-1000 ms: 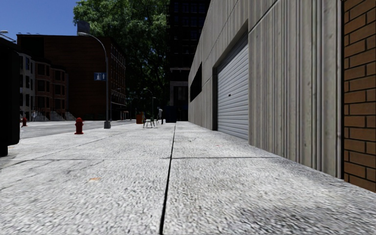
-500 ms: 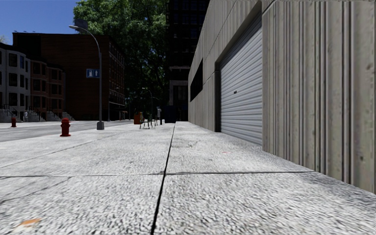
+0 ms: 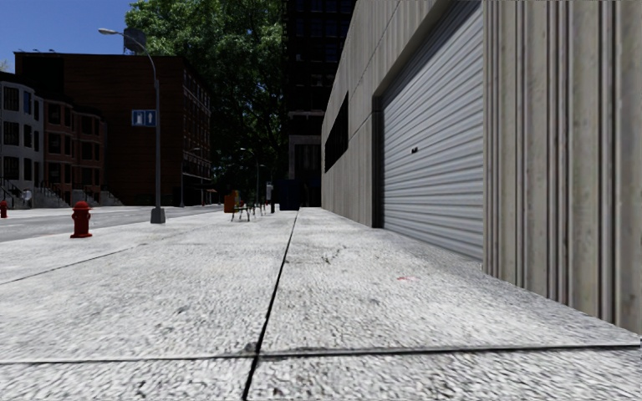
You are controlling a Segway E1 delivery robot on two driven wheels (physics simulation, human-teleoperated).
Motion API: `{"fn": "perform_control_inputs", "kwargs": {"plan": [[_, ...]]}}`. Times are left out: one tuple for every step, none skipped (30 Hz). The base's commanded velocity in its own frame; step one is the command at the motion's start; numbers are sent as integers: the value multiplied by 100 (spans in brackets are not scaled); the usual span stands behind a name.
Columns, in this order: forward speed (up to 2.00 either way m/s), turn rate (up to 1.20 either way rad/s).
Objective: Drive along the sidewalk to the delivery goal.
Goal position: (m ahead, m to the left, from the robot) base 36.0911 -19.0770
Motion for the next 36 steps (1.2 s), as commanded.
{"fn": "perform_control_inputs", "kwargs": {"plan": [[200,0],[200,0],[200,0],[200,0],[200,0],[200,0],[200,0],[200,0],[200,0],[200,0],[200,0],[200,0],[200,0],[200,0],[200,0],[200,0],[200,0],[200,0],[200,0],[200,0],[200,0],[200,0],[200,0],[200,0],[200,0],[200,0],[200,0],[200,0],[200,0],[200,0],[200,0],[200,0],[200,0],[200,0],[200,0],[200,0]]}}
